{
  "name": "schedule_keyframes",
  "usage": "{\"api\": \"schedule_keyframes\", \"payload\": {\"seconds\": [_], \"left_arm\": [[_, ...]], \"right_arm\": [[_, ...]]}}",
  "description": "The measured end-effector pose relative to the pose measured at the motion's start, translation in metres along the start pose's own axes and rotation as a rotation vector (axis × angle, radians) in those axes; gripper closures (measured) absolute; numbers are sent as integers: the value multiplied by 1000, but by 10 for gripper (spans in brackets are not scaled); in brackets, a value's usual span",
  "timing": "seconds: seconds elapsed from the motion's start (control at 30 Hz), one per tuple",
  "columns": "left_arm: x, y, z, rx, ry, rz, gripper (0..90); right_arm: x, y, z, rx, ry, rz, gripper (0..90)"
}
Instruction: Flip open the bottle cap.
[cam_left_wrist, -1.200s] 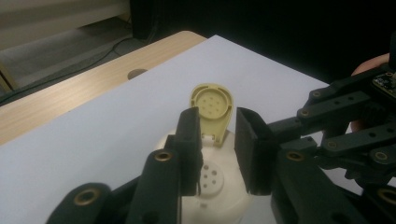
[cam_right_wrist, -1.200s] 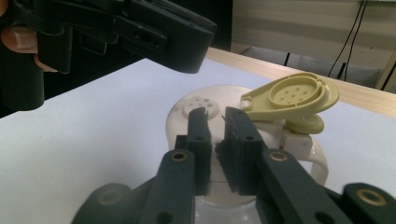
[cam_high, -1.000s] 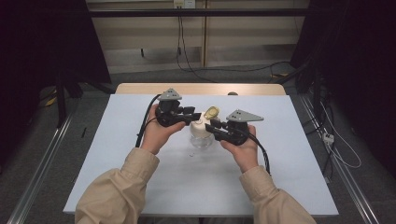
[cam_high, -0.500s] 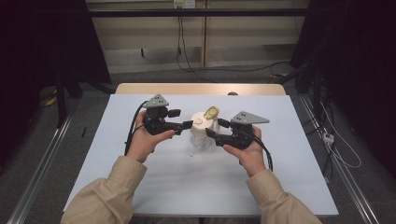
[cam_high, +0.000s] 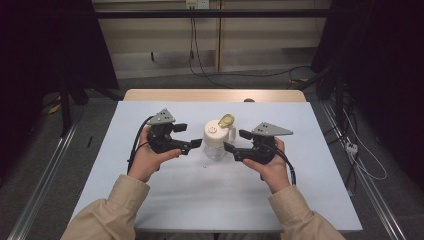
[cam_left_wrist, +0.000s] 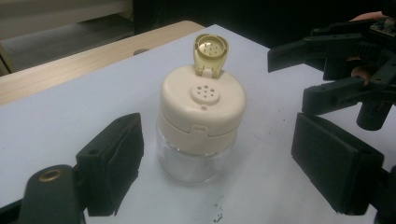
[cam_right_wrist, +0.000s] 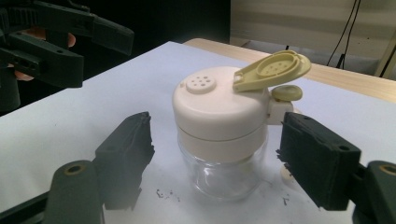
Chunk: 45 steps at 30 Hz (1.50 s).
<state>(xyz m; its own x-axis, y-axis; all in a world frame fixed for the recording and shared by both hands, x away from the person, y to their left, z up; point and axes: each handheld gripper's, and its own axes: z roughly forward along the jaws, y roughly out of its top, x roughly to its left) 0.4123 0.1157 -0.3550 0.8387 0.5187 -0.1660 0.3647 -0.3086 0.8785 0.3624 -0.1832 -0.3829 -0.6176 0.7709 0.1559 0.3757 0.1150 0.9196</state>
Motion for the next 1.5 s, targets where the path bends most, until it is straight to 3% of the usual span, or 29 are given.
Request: {"api": "schedule_keyframes", "payload": {"seconds": [0.53,0.83,1.5], "left_arm": [[3,-24,-15,2,-17,-6,135],[13,-48,-28,-16,-8,-51,132],[19,-71,-37,-1,-3,-56,127]], "right_arm": [[1,-17,-15,6,8,0,222],[-4,-30,-20,25,12,3,206],[-15,-58,-40,50,-9,10,189]]}}
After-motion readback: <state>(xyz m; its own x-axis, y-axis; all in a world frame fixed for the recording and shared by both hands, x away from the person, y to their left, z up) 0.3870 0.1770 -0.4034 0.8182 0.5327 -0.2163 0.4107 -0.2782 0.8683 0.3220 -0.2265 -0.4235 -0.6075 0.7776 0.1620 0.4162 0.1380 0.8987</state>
